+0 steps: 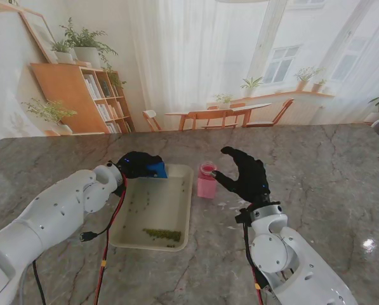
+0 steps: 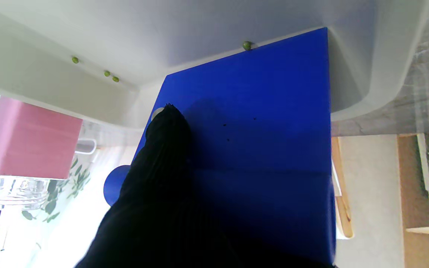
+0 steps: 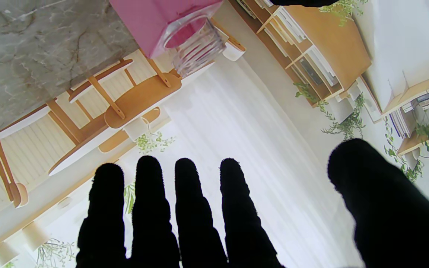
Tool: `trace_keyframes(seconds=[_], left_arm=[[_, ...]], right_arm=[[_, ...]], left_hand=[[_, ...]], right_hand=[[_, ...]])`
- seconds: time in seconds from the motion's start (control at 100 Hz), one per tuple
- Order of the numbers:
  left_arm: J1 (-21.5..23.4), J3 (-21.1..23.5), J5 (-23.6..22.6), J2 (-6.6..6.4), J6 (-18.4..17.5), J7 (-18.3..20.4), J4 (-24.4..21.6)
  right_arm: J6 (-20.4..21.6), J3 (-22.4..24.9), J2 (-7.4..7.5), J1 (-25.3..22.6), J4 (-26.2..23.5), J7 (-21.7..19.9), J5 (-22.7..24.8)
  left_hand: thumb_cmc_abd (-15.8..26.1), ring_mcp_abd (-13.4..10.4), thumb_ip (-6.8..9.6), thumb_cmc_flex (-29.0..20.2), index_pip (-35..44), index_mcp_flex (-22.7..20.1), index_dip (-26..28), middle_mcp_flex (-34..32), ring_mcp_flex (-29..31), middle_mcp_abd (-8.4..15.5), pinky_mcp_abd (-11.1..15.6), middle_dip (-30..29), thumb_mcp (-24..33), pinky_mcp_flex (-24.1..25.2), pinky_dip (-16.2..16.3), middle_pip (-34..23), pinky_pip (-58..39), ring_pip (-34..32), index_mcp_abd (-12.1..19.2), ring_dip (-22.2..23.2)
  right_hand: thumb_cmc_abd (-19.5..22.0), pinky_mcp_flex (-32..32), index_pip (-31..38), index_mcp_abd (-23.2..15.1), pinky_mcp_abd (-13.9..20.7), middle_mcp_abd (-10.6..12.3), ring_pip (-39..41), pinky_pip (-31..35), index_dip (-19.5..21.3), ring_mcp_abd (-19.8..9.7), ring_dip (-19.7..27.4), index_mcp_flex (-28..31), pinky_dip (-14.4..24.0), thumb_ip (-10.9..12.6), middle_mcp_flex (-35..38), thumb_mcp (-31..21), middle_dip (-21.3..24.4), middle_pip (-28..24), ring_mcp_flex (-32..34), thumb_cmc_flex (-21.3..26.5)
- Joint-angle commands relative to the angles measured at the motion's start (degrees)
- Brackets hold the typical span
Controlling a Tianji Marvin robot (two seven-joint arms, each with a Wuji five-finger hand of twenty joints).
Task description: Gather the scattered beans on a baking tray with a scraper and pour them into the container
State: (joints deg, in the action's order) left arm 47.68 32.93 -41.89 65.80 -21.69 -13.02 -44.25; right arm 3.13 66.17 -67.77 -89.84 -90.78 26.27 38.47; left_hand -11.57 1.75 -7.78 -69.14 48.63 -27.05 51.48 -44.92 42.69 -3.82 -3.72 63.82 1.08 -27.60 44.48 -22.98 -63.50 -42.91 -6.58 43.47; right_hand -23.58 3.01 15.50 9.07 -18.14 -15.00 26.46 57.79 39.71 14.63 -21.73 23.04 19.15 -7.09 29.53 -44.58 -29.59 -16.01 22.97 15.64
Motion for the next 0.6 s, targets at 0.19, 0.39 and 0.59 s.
trace_keyframes(seconds=[0.19, 0.39, 0.59], left_arm=[[0.4, -1.8, 1.1, 0.30, -1.1, 0.8, 1.8], [2.9, 0.2, 1.5, -0.56, -0.4, 3.7, -0.7], [6.2, 3.4, 1.0, -1.86, 0.6, 7.3, -5.2]], right_arm=[[0.1, 0.0, 0.05, -0.1, -0.1, -0.6, 0.0], [0.1, 0.0, 0.04, -0.2, -0.1, -0.5, 0.0], [0.3, 0.1, 0.01, -0.3, -0.1, -0.4, 0.0]], left_hand=[[2.6, -2.0, 2.86, -4.8, 1.9, 2.0, -0.5, -0.3, -1.7, 1.0, 2.2, 0.5, 3.8, 0.4, -0.3, -0.6, -0.4, -1.4, 1.4, 0.7], [2.2, -1.9, 2.83, -4.8, 1.9, 1.2, -1.0, -1.3, -0.5, 0.5, 2.3, 0.2, 3.6, -1.1, -0.1, -0.5, -1.3, -1.9, 1.4, 0.8], [1.8, -1.9, 2.90, -4.8, 1.2, 0.0, -1.4, -2.3, 0.6, 0.1, 2.3, 0.0, 3.6, -2.2, 0.2, -0.2, -2.1, -2.2, 1.2, 1.1]], right_hand=[[1.3, 0.2, 0.3, -1.4, -0.4, 0.9, -0.7, -0.6, -1.1, -0.7, -1.1, 0.4, 0.9, 2.0, 0.3, 1.5, 0.2, 0.8, 0.8, 0.0], [1.4, 0.2, 0.4, -1.4, -0.4, 0.9, -0.7, -0.6, -1.1, -0.8, -1.1, 0.4, 0.9, 2.0, 0.3, 1.6, 0.2, 0.8, 0.8, 0.0], [1.4, 0.2, 0.4, -1.3, -0.4, 1.0, -0.7, -0.6, -1.1, -0.7, -1.1, 0.4, 0.9, 2.0, 0.3, 1.6, 0.2, 0.8, 0.8, 0.0]])
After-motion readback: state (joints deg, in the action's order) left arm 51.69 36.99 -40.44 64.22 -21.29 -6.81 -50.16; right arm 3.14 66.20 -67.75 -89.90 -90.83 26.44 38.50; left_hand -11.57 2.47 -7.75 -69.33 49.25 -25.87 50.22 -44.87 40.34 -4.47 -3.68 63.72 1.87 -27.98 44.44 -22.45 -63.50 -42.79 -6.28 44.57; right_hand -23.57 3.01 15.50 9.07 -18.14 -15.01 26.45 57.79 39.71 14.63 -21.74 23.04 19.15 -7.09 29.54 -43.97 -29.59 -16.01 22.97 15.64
